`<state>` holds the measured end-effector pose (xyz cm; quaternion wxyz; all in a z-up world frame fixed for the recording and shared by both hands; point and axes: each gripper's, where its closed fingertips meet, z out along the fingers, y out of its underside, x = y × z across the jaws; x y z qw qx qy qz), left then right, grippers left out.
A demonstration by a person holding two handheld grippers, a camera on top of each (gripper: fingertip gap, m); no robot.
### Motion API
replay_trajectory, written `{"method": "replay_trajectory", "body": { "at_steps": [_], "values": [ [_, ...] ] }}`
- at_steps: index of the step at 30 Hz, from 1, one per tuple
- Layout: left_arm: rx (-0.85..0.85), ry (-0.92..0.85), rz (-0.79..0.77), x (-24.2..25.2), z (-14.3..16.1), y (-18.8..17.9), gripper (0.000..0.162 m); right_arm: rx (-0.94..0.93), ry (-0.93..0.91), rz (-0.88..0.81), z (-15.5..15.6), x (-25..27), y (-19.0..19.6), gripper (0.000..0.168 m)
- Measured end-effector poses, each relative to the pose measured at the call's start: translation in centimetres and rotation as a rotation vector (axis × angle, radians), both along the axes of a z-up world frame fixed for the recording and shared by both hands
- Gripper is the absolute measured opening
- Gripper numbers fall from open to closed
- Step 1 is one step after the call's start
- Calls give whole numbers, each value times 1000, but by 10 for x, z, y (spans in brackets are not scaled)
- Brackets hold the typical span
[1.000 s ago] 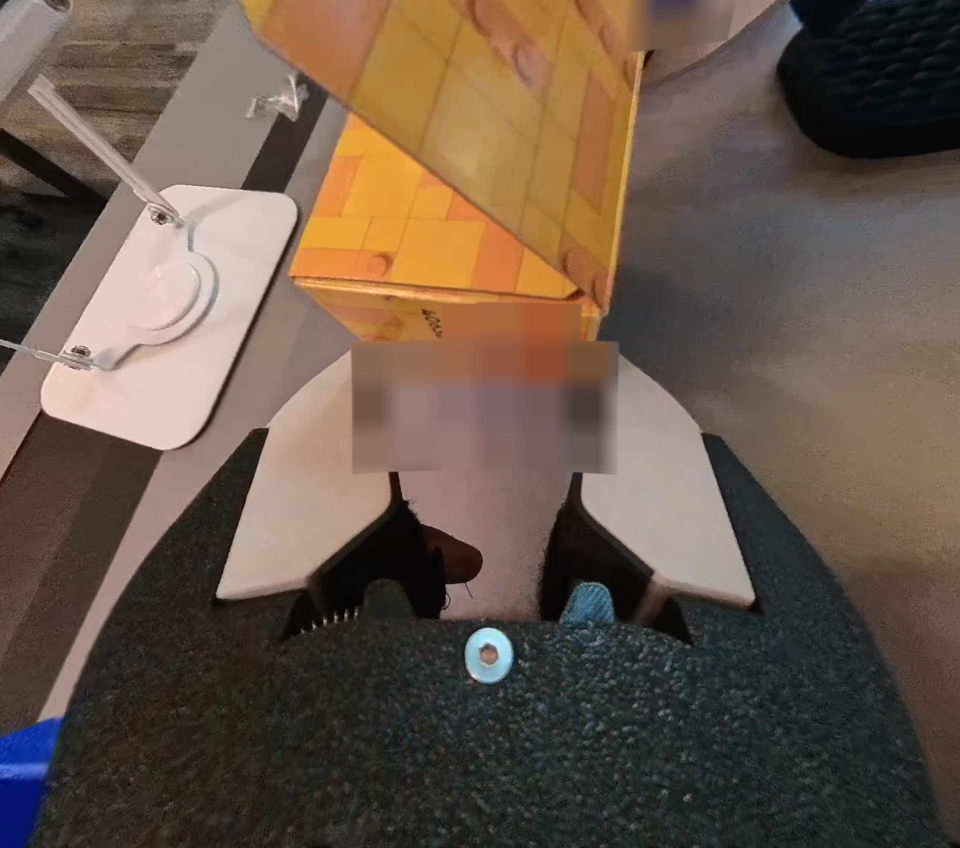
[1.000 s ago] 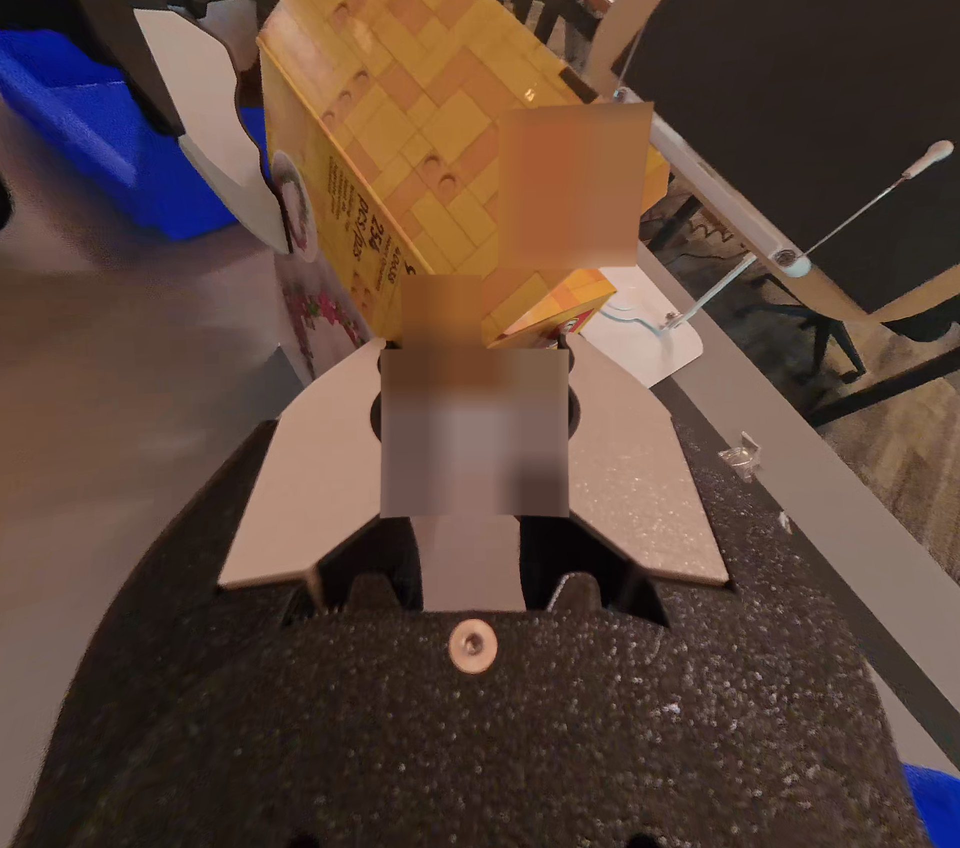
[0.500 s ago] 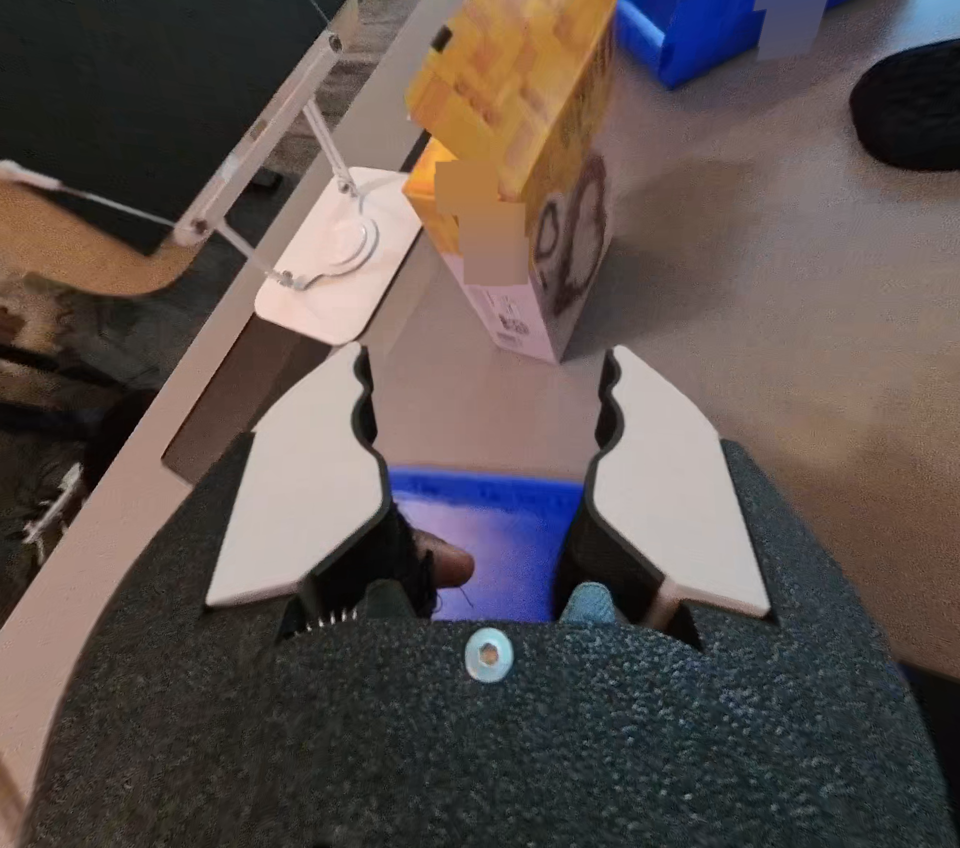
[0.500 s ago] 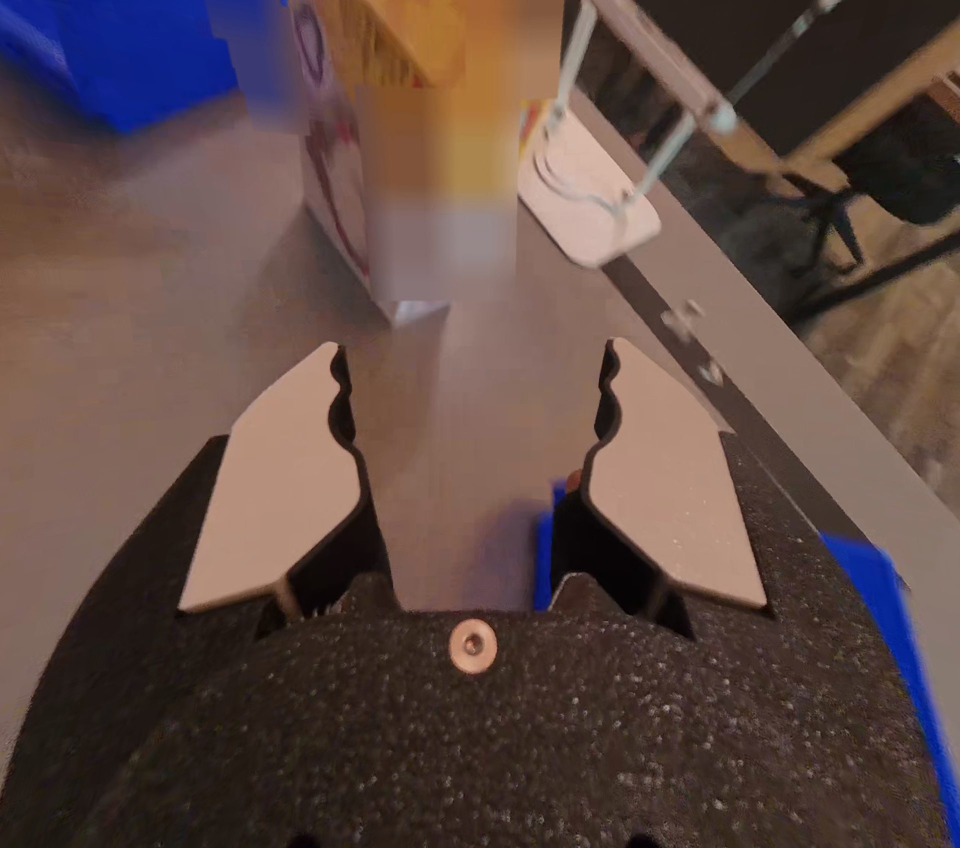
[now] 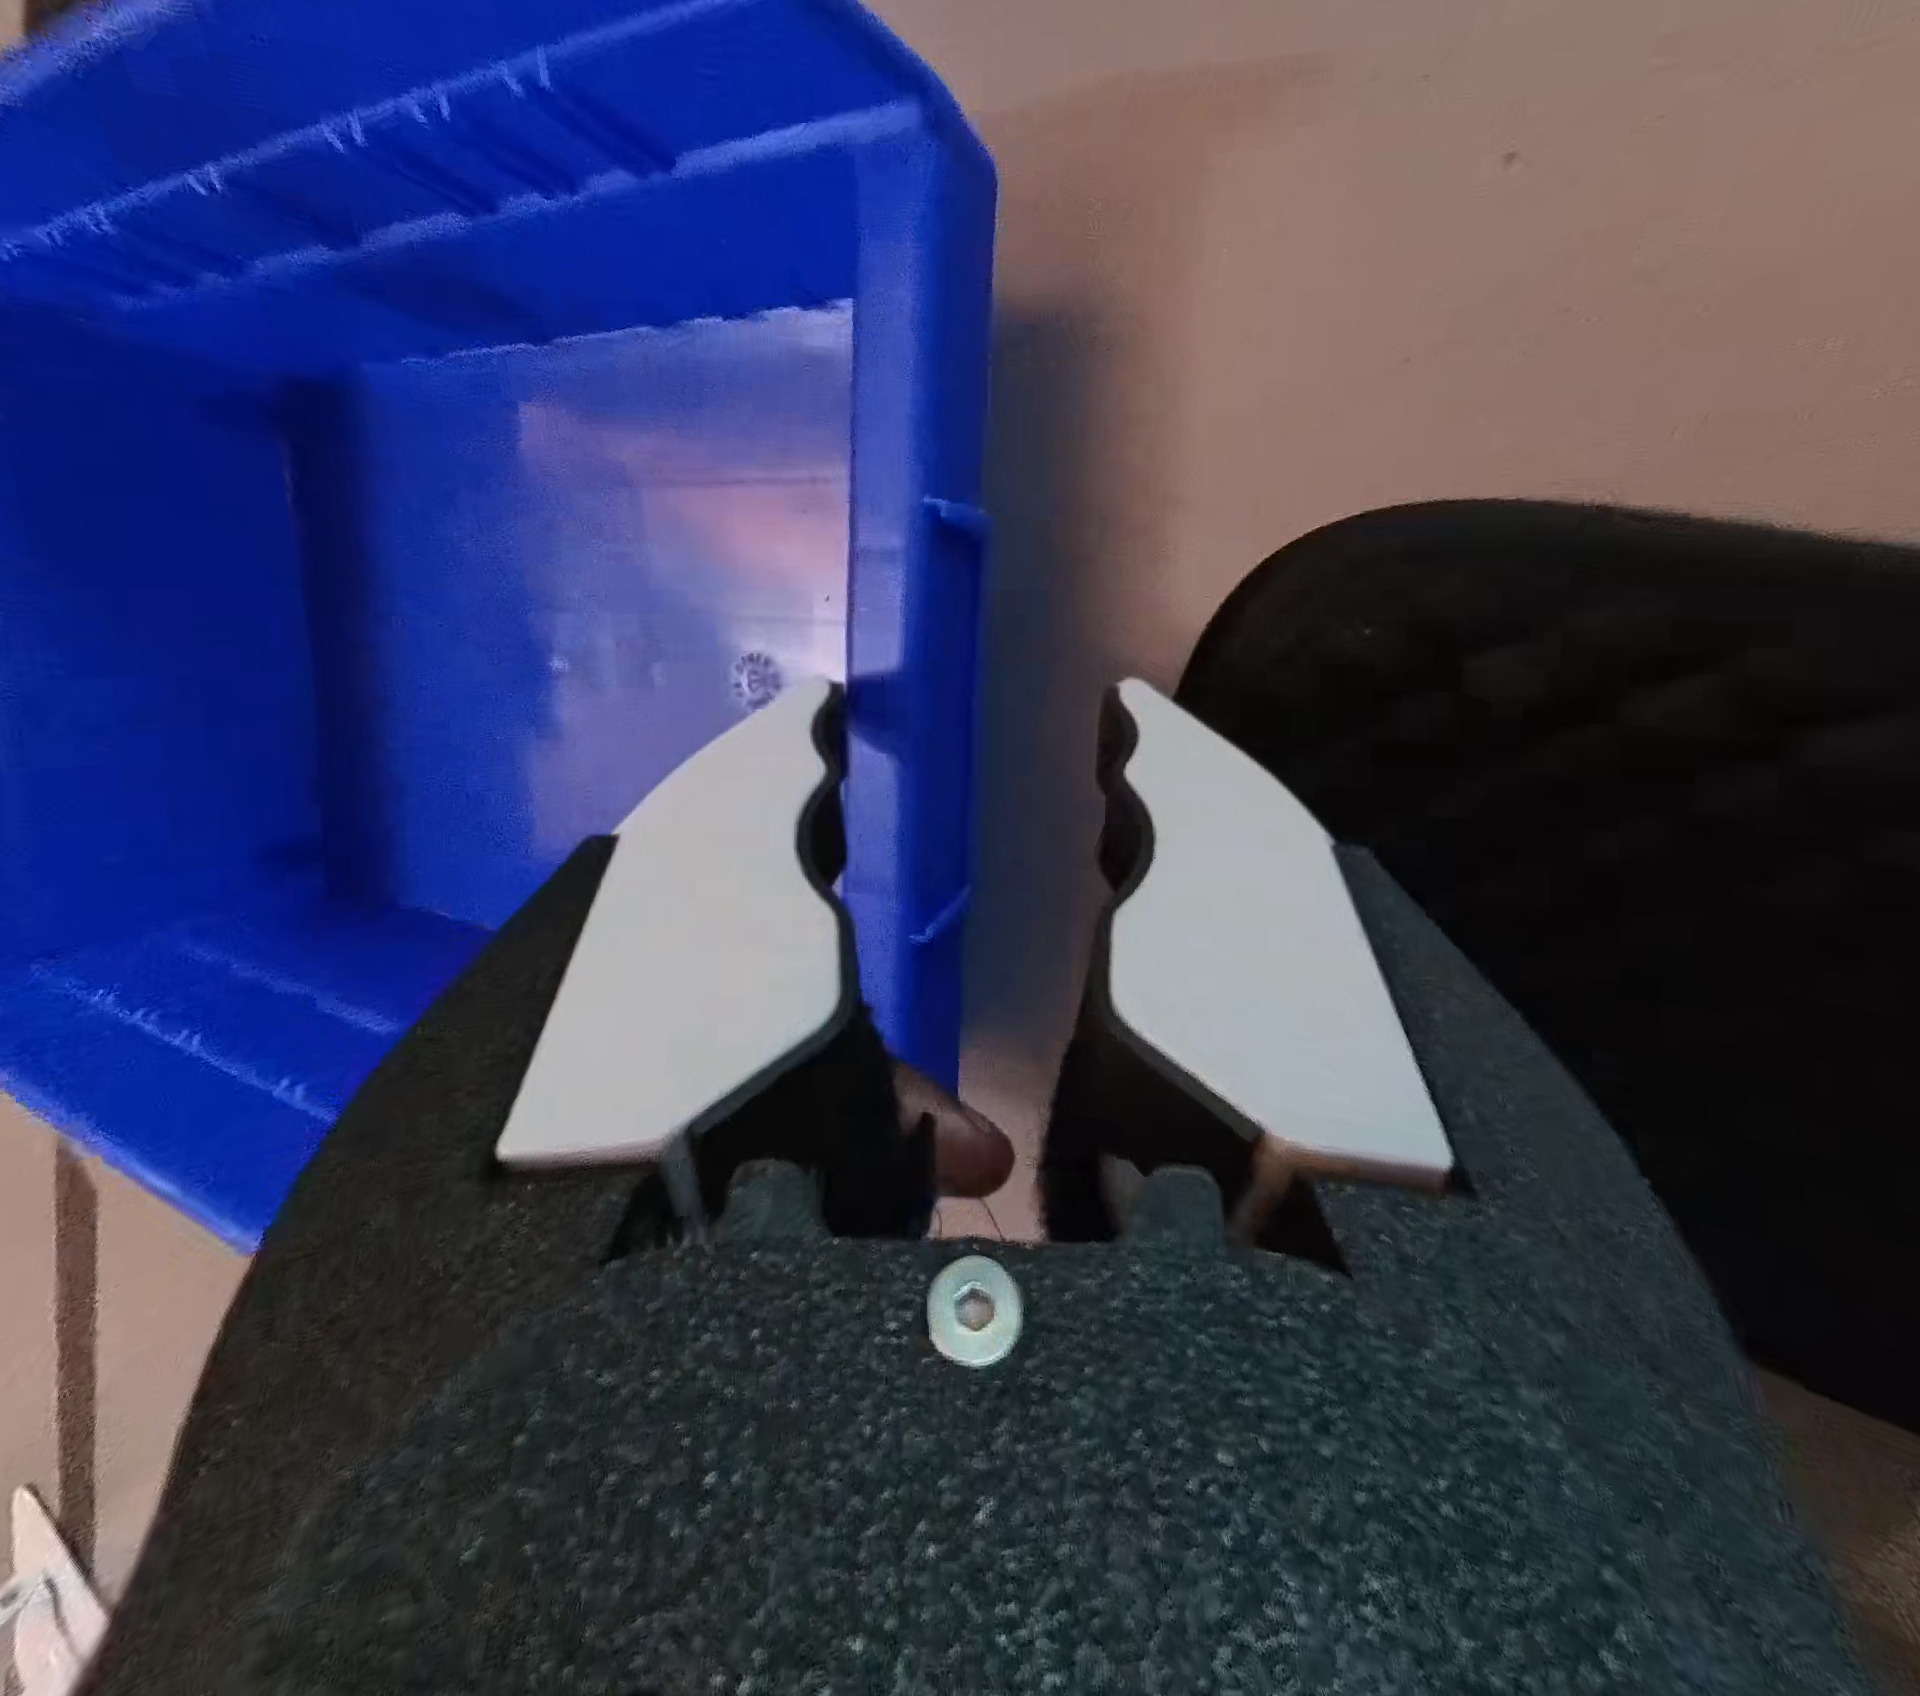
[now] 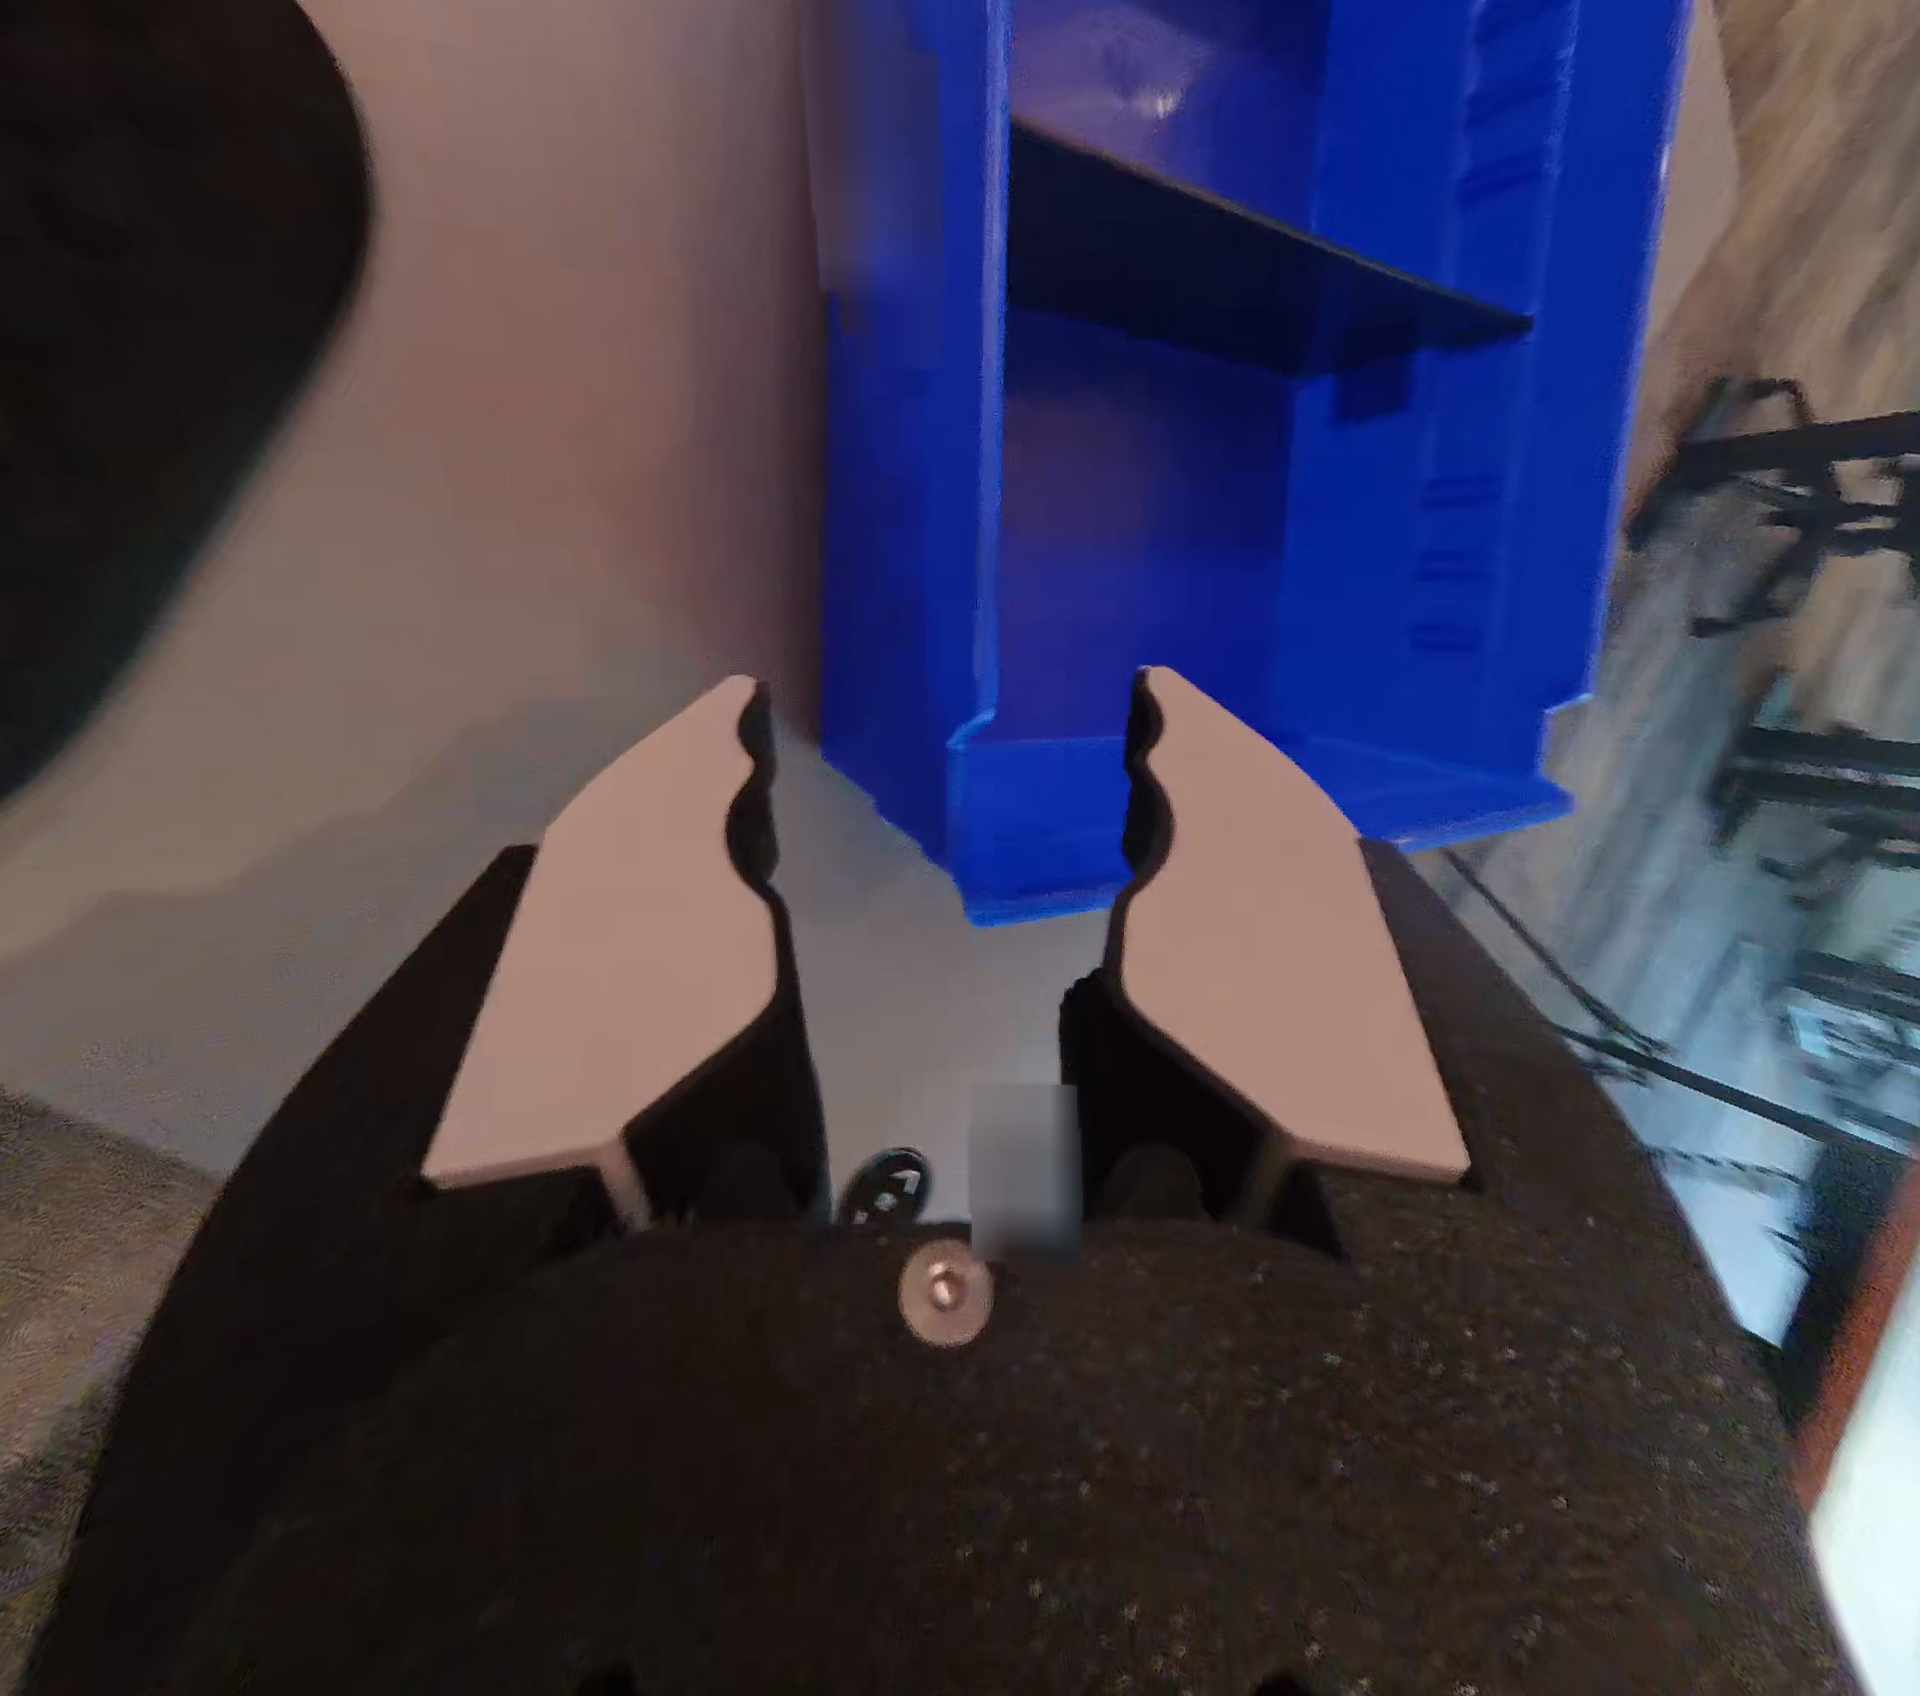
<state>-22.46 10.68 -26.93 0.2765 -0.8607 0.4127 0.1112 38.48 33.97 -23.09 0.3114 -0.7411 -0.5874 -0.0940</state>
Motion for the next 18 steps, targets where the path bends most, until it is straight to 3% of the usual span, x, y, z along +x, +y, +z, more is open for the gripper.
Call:
{"method": "replay_trajectory", "body": {
  "at_steps": [2, 5, 12, 18],
  "values": [
    [68, 68, 16, -13, 1, 6, 23, 35, -108, -6, -11, 6, 11, 50],
    [47, 46, 13, -18, 1, 3, 22, -3, -169, -48, -30, 3, 13, 28],
    [71, 47, -52, -31, 1, -9, 21, -67, -96, -150, -32, -70, -15, 23],
    [104, 48, -79, -44, 2, -20, 21, -75, 59, -283, -30, -140, -10, 25]
  ]
}}
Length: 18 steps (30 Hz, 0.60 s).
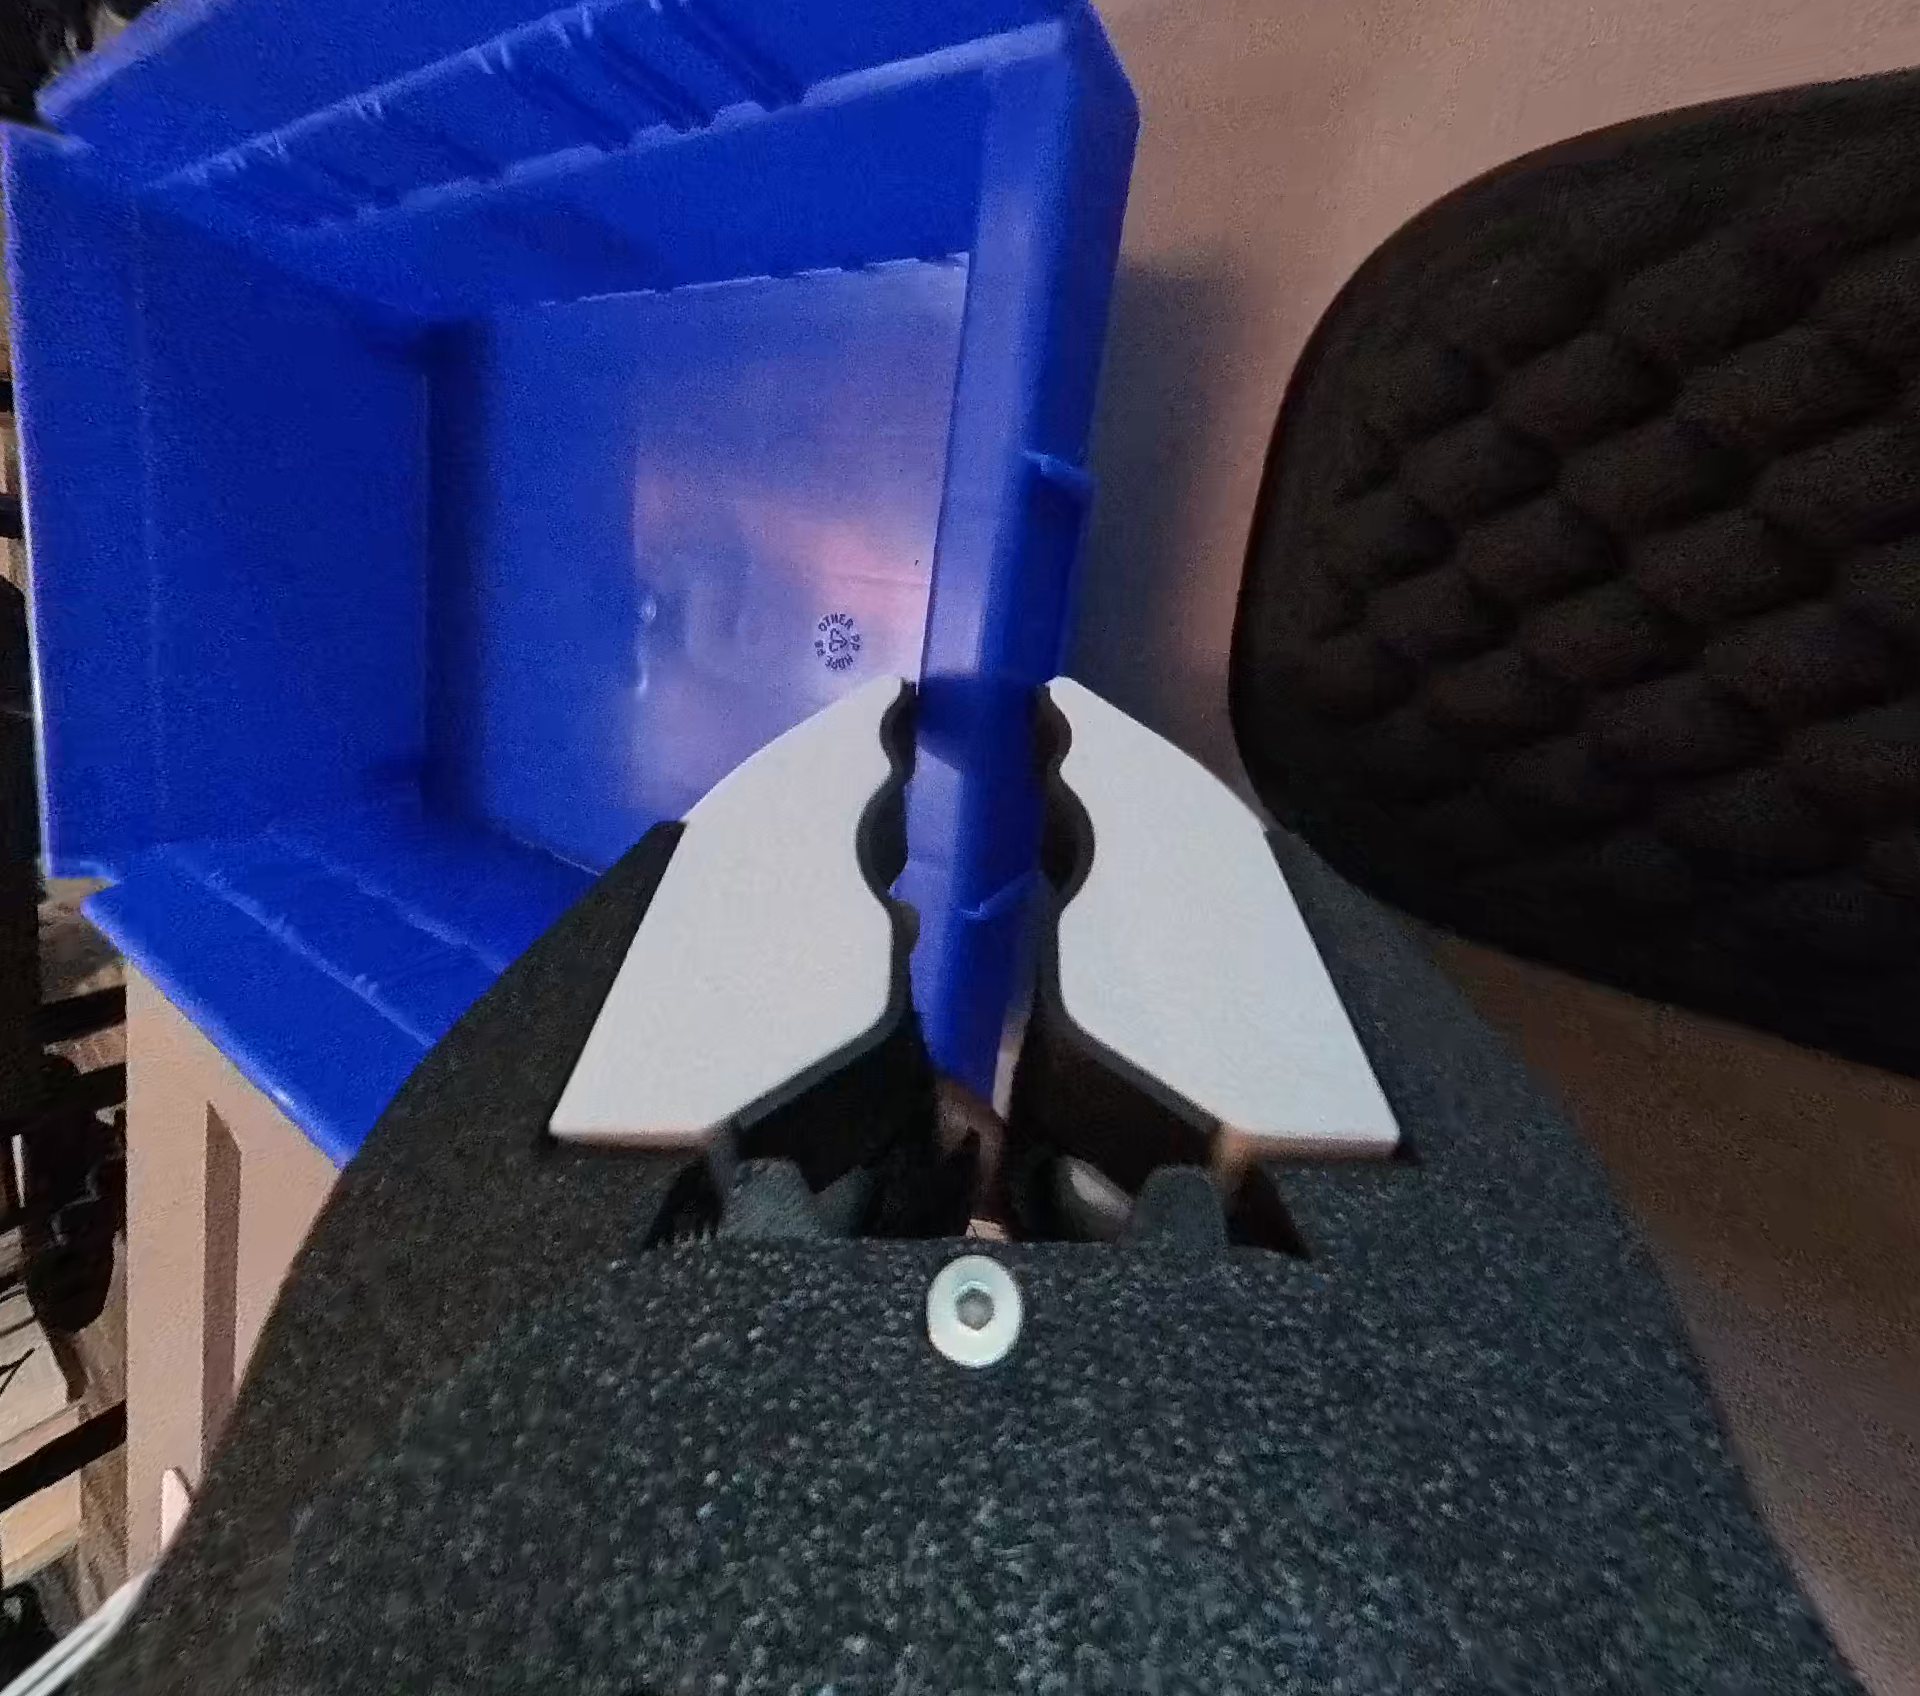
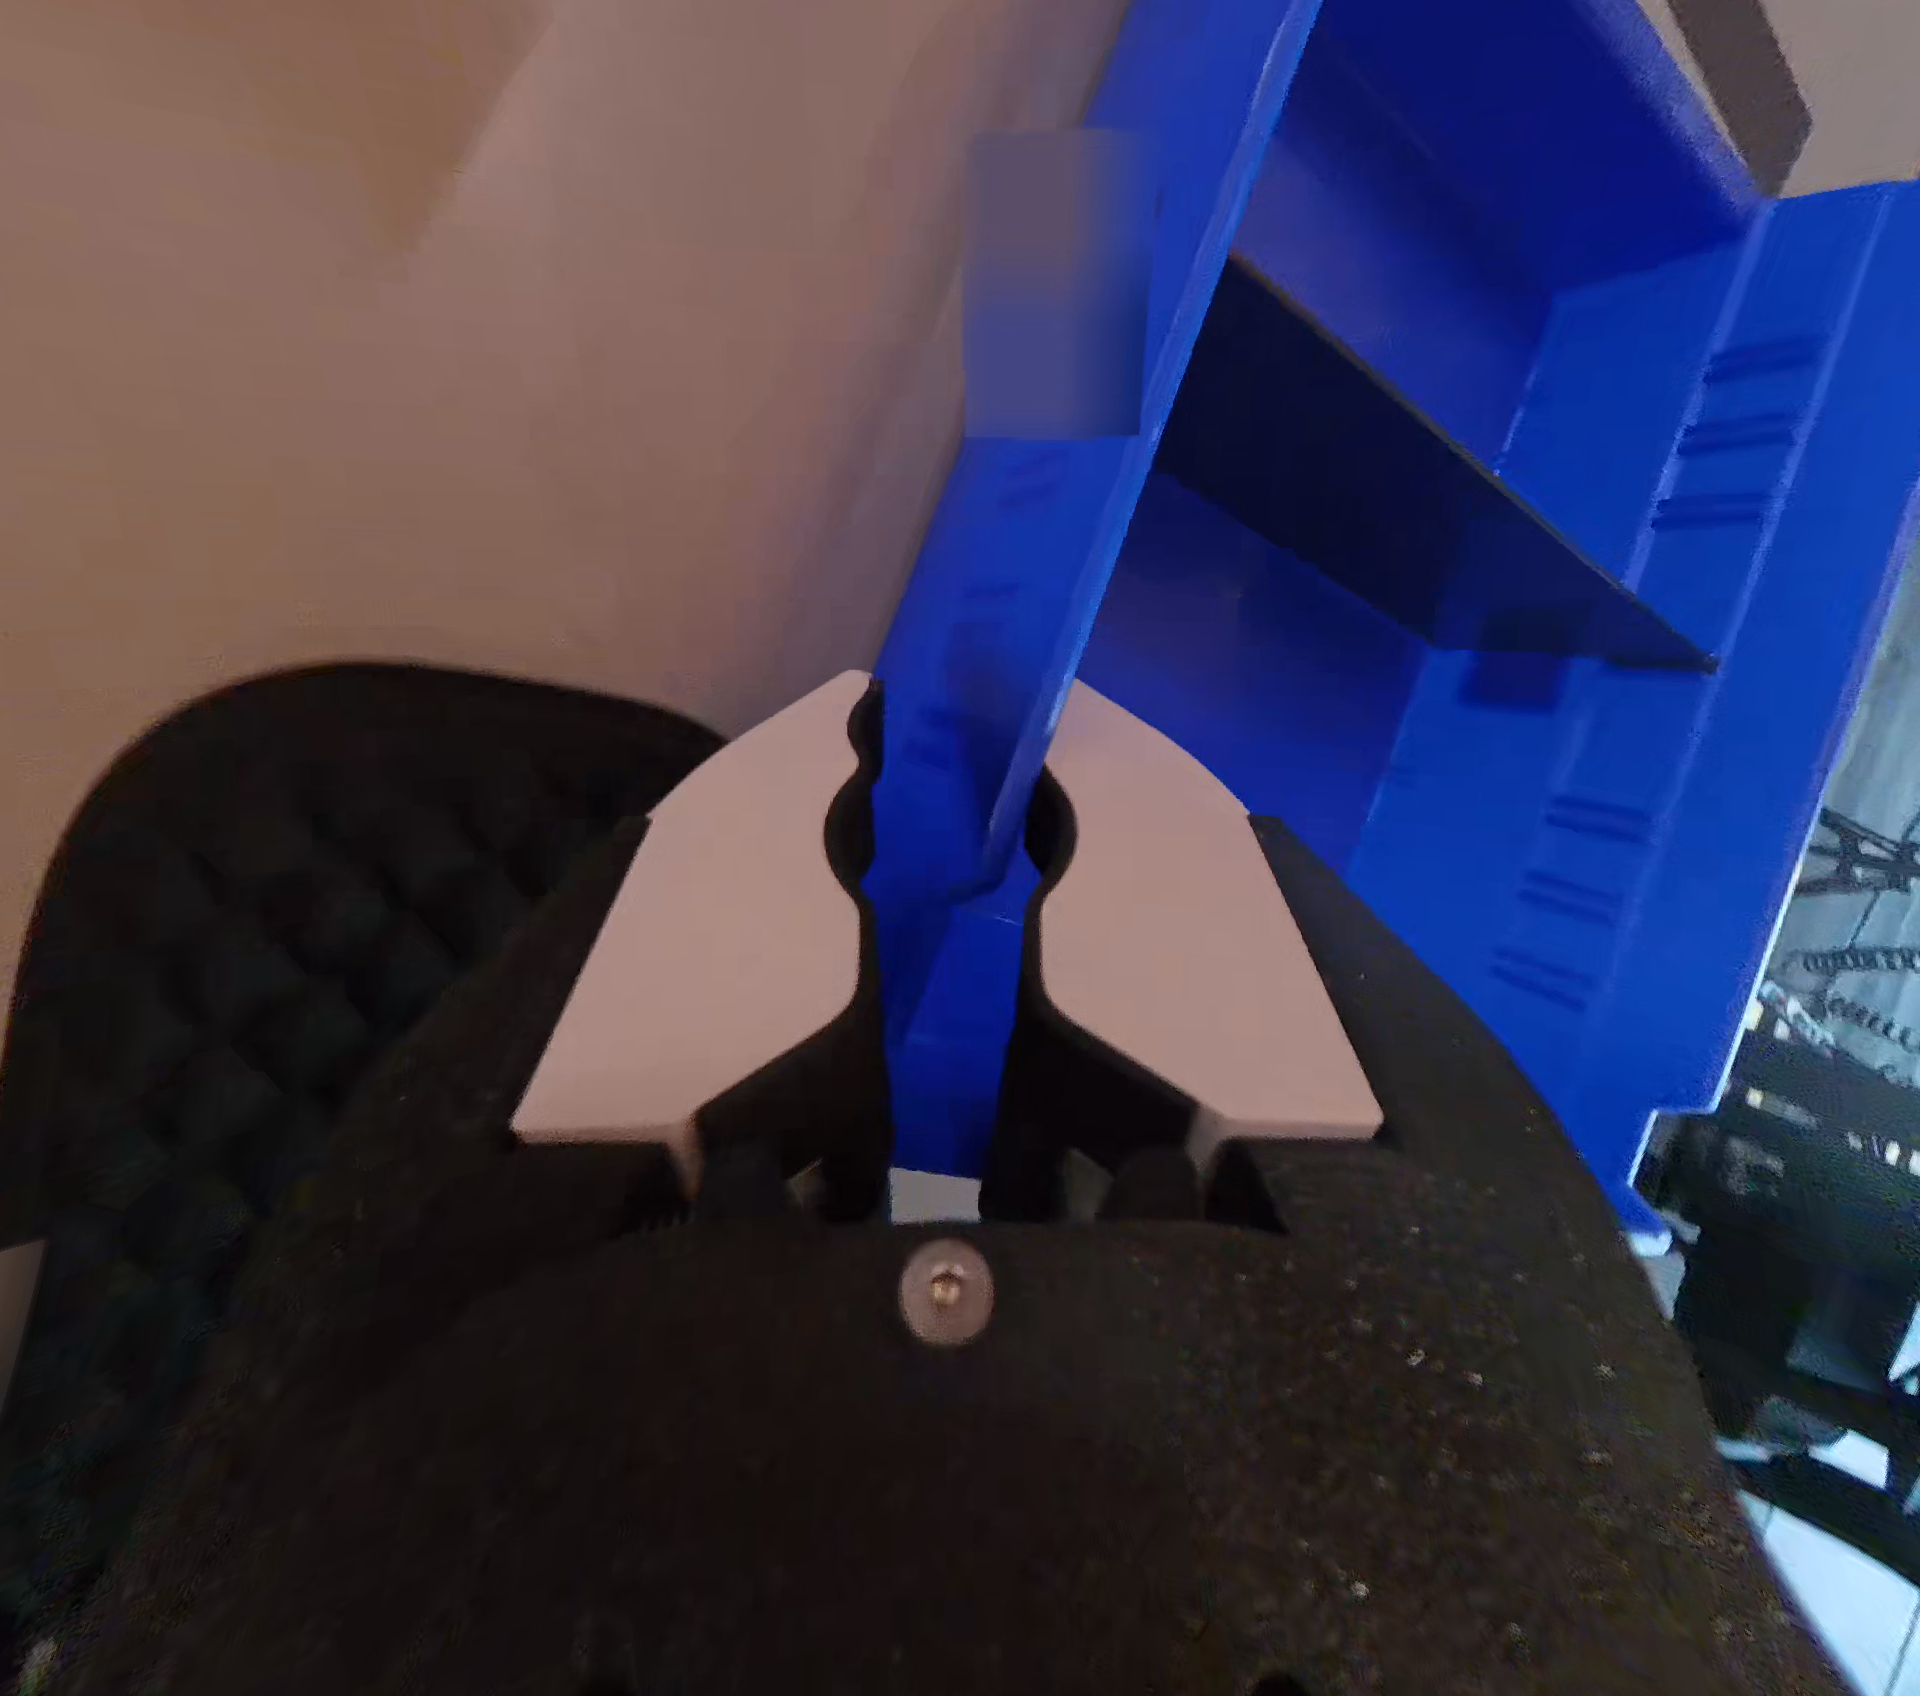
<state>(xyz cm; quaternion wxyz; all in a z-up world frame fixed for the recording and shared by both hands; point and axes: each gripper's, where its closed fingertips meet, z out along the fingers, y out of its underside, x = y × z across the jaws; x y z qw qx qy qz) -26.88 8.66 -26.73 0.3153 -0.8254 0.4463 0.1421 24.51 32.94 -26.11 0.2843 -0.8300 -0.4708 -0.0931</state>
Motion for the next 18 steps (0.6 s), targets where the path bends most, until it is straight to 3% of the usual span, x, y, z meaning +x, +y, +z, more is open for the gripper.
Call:
{"method": "replay_trajectory", "body": {
  "at_steps": [11, 18],
  "values": [
    [42, -74, -27, -18, 1, -10, 22, -5, 414, -142, 25, -43, 13, 25],
    [121, -78, -3, -19, 2, -2, 23, 35, 455, -134, 29, -53, 16, 31]
  ]
}}
